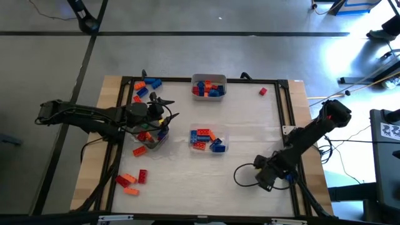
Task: Sort blocks by size
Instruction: Put the small orange game piece into the gray bin
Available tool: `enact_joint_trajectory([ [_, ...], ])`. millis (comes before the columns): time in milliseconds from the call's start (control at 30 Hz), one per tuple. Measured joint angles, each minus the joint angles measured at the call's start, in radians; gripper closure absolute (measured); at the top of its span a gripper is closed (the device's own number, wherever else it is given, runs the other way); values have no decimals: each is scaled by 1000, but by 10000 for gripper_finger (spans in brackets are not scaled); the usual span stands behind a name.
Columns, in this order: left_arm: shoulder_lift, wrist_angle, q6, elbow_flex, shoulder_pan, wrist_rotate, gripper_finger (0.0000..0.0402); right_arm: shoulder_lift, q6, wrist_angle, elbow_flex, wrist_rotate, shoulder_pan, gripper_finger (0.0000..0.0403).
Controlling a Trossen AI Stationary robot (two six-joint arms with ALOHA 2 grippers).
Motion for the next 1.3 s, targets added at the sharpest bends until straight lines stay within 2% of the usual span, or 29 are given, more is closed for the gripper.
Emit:
enact_joint_trajectory([
  [100, 0, 0, 0, 0, 0, 0, 137, 0, -16, -2, 0, 60, 4, 142],
  [500, -1, -16, 0, 0, 0, 0, 137, 73, 3, 62, -33, 22, 12, 152],
  [667, -1, -15, -1, 0, 0, 0, 137, 75, 0, 69, -33, 60, 11, 212],
  [833, -1, -17, -1, 0, 0, 0, 137, 75, 0, 56, -35, 63, 10, 287],
  [933, -1, -17, 0, 0, 0, 0, 137, 74, -1, 56, -38, 63, 10, 316],
  [1300, -1, -11, -1, 0, 0, 0, 137, 72, -35, 53, 17, 101, -20, 306],
])
